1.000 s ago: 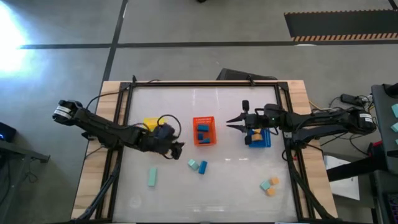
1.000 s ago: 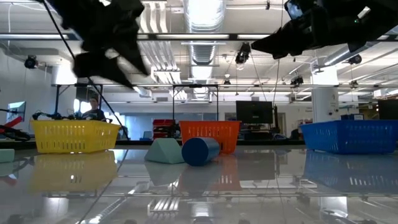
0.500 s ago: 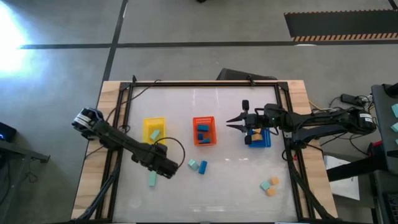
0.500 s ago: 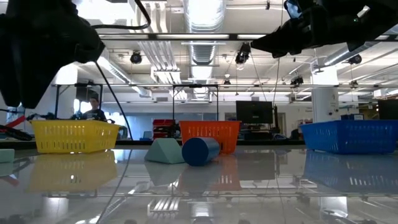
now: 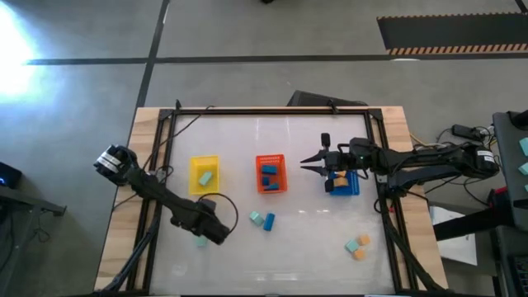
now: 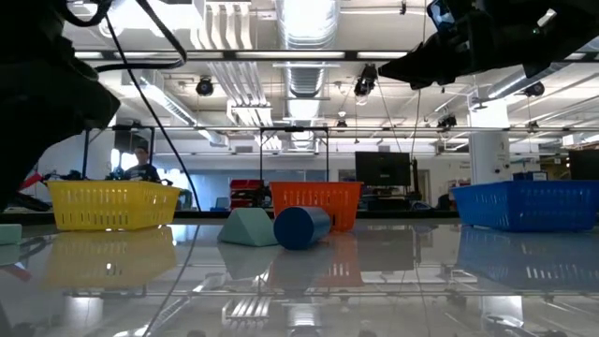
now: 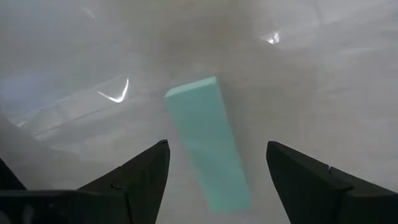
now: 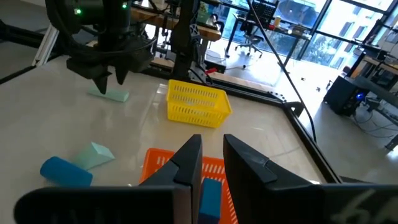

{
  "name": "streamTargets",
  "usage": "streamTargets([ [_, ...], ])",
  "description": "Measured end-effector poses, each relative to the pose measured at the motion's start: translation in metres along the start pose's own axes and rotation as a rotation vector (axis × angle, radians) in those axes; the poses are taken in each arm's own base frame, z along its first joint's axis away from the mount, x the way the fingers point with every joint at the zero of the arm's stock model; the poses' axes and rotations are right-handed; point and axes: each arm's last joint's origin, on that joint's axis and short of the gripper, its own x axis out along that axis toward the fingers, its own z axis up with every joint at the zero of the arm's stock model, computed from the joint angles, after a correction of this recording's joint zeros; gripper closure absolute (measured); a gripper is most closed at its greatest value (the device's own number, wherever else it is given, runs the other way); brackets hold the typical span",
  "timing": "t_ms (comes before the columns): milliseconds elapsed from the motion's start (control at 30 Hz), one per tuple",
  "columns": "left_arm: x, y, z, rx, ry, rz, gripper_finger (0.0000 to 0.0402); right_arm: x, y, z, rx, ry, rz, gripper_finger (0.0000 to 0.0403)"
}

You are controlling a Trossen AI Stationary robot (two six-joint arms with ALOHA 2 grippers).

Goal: Sort & place blocks by color
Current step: Put the light blue block into the yellow bin

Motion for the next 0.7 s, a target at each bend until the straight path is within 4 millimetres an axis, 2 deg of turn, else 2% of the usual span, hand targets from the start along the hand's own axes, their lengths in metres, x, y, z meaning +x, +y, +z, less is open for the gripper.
streamTargets([
  [233, 0.015, 0.005, -0.003, -0.013, 0.006, -0.014, 0.0151, 0.0, 0.0, 0.0, -0.009, 0.0, 0.0, 0.0346],
  [367, 0.027, 0.009, -0.002, -0.01, 0.012, -0.046, 0.0166, 0.0, 0.0, 0.0, -0.009, 0.0, 0.0, 0.0346],
  [500, 0.029, 0.01, -0.001, -0.01, 0.012, -0.053, 0.0203, 0.0, 0.0, 0.0, -0.008, -0.001, 0.0, 0.0346],
  [700, 0.029, 0.009, -0.001, -0.013, 0.009, -0.058, 0.0281, 0.0, 0.0, 0.0, -0.008, -0.001, 0.0, 0.0346],
])
